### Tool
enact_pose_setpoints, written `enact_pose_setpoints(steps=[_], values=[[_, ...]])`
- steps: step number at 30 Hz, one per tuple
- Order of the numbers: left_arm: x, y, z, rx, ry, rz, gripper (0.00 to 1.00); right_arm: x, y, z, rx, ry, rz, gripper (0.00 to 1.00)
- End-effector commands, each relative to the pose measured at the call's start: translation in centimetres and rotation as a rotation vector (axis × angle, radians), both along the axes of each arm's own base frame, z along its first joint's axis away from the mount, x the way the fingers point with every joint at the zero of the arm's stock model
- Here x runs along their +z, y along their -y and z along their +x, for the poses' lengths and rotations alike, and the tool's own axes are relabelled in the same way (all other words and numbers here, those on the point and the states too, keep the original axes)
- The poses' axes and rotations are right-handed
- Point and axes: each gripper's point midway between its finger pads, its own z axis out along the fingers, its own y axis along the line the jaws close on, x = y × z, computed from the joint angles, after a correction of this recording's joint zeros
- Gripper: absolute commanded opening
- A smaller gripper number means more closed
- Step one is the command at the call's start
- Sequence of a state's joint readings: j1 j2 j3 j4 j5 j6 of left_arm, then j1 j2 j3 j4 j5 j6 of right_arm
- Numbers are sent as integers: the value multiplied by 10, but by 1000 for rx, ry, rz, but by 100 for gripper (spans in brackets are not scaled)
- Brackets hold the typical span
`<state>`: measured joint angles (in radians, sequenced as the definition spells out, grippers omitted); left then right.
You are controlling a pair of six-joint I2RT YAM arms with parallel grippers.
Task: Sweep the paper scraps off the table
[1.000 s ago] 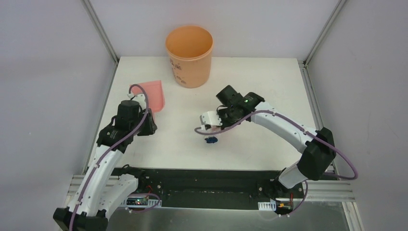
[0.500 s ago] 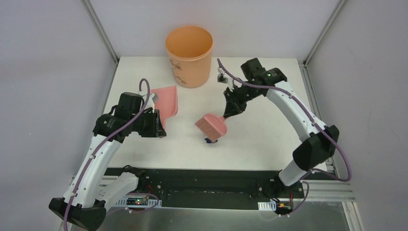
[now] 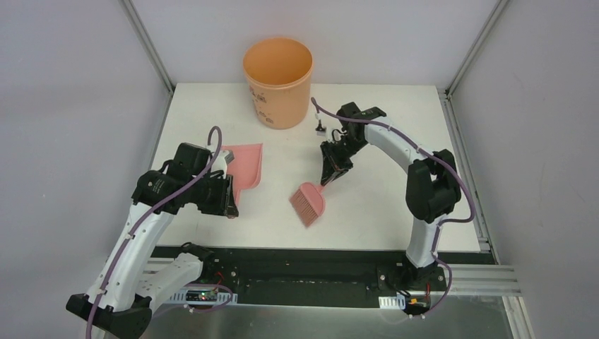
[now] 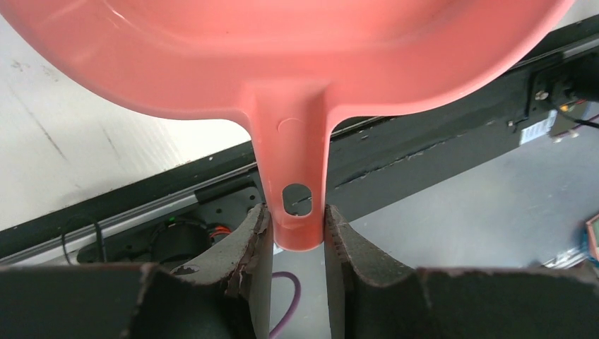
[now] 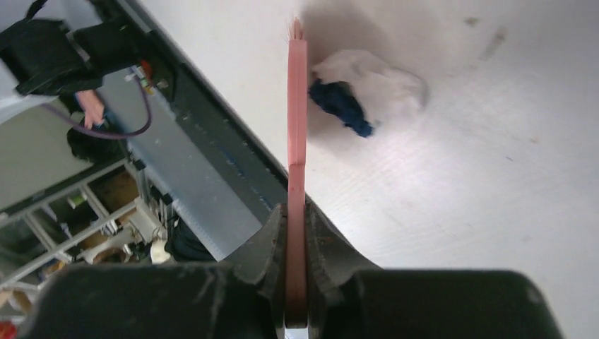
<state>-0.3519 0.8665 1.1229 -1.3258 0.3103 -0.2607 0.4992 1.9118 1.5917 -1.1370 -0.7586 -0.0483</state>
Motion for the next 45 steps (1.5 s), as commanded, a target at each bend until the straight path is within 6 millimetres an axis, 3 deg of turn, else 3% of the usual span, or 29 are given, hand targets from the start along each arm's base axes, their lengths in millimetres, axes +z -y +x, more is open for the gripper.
enact_pose_setpoints(steps=[1,7,13,15,20,25,31,36,40,45], values=[[-2,-10,-2,-48,19,84,0,-5,36,34,-199,106,-143,0],[-7,5,4,-136,-22,71,0,3,72,47,-301,128,-140,0],[-20,13,27,-195,-64,189,0,18,101,55,-363,179,-152,0],[-24,20,33,-229,-97,211,0,33,100,53,-347,182,-108,0],[-37,42,35,-373,-165,285,0,97,102,55,-348,253,34,0],[-43,68,38,-534,-173,367,0,117,141,68,-396,482,-150,0],[-60,92,39,-668,-213,478,0,122,194,97,-360,727,-423,0],[-82,103,30,-756,-273,603,0,119,218,118,-337,813,-564,0],[-94,109,23,-802,-317,662,0,108,216,130,-295,803,-581,0],[-102,117,21,-829,-343,698,0,88,195,136,-245,772,-545,0]])
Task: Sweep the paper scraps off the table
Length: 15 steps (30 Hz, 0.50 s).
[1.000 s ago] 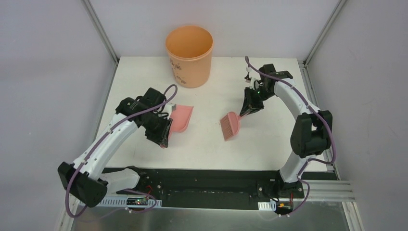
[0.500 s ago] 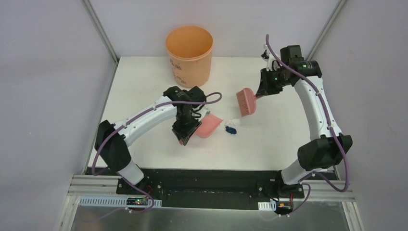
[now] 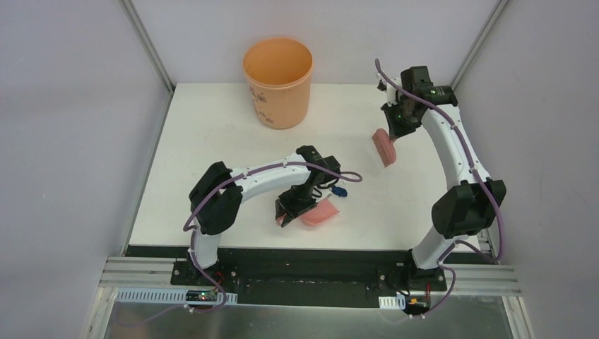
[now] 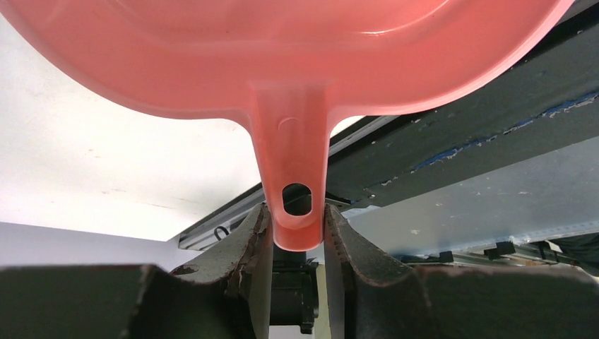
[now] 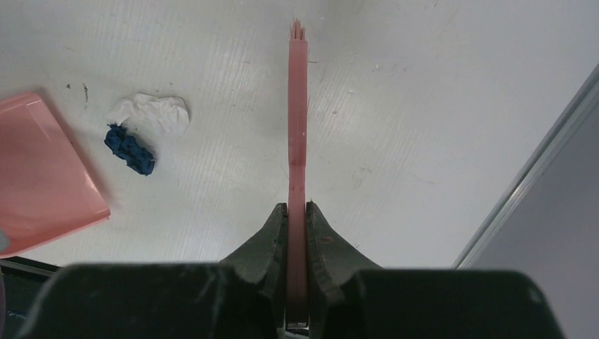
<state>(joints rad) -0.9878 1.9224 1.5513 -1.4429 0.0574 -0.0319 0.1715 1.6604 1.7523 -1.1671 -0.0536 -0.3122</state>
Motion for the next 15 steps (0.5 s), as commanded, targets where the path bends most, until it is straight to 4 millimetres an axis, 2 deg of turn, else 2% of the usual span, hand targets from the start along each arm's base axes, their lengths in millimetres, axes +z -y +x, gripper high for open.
enact_pose_setpoints(steps=[1,9,15], values=[[8,6,6,-46,26,12,0,0,-19,18,66,56,-20,0],[2,17,5,-71,4,47,0,-38,-71,1,186,-33,-47,0],[-10,22,7,-74,-20,72,0,-56,-96,-24,254,-123,-53,0]])
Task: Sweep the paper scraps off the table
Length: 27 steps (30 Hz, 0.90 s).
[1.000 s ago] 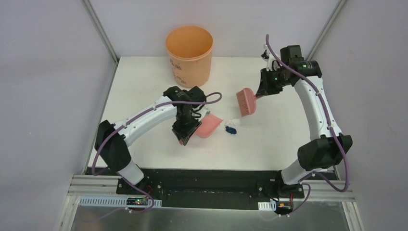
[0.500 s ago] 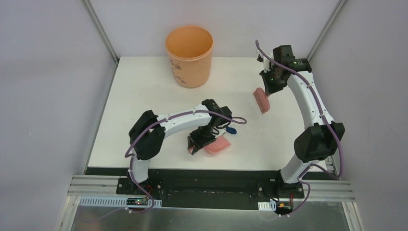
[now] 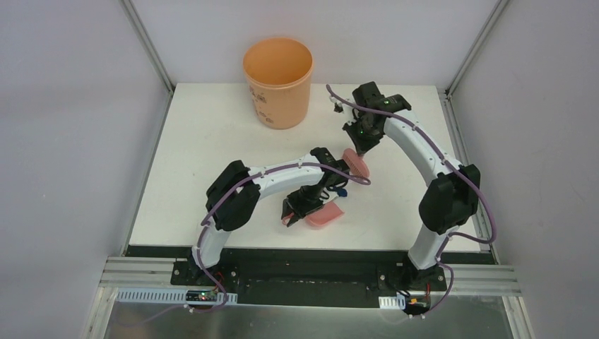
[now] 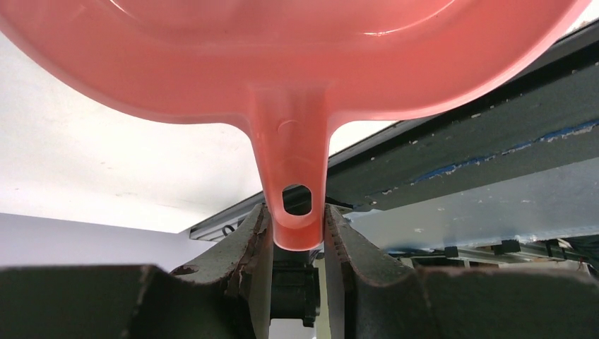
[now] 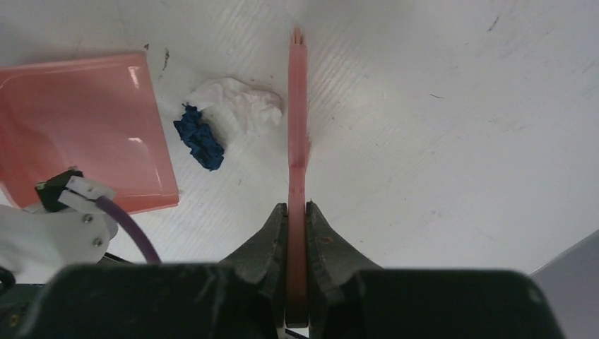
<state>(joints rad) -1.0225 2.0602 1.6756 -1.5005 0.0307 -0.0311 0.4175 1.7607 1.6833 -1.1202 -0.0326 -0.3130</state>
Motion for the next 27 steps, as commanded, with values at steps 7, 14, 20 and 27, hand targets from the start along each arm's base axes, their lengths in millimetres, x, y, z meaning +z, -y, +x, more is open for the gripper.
enact_pose_setpoints(steps=[7,14,20,27], values=[[-6,11,3,-32,-16,11,0,-2,-51,-64,119,-223,171,0],[-8,11,5,-34,-11,14,0,37,-84,-96,101,-410,450,0],[-7,10,5,-32,9,-4,0,53,-65,-74,34,-311,463,0],[0,12,9,-14,78,-80,0,64,-36,-53,-41,-132,416,0]])
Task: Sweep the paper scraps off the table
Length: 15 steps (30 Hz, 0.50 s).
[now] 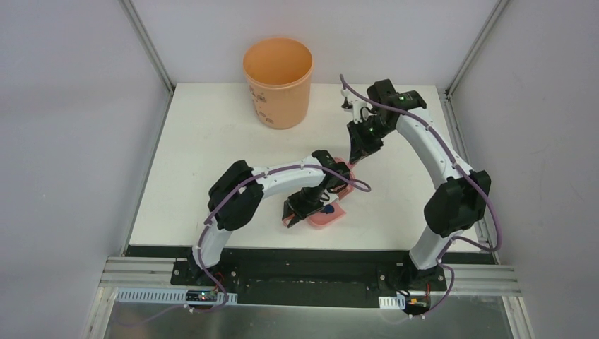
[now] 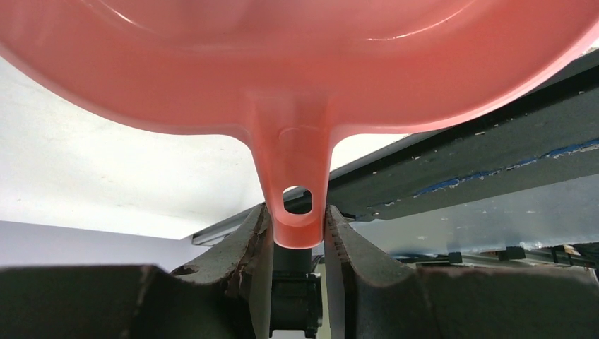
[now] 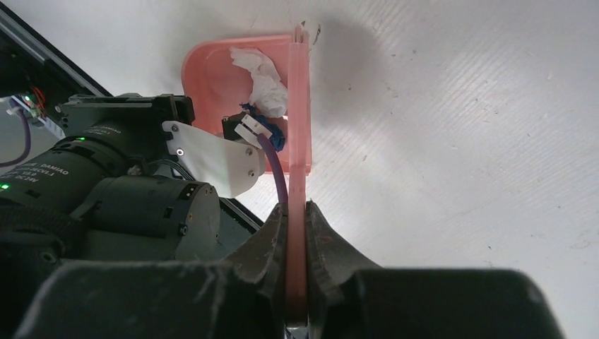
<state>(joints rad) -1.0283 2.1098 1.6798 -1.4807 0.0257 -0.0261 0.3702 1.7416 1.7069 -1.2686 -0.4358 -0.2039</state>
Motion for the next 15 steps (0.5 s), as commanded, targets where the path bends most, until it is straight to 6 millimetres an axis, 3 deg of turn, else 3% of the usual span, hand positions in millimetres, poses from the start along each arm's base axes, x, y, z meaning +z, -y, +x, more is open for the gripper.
enact_pose_setpoints(steps=[1,7,15], values=[[15,9,8,0,98,-119,0,46,6,5,-76,155,80,0],[16,13,18,15,198,-216,0,55,39,18,-245,283,237,0],[21,19,41,78,275,-294,0,19,64,6,-362,473,301,0]])
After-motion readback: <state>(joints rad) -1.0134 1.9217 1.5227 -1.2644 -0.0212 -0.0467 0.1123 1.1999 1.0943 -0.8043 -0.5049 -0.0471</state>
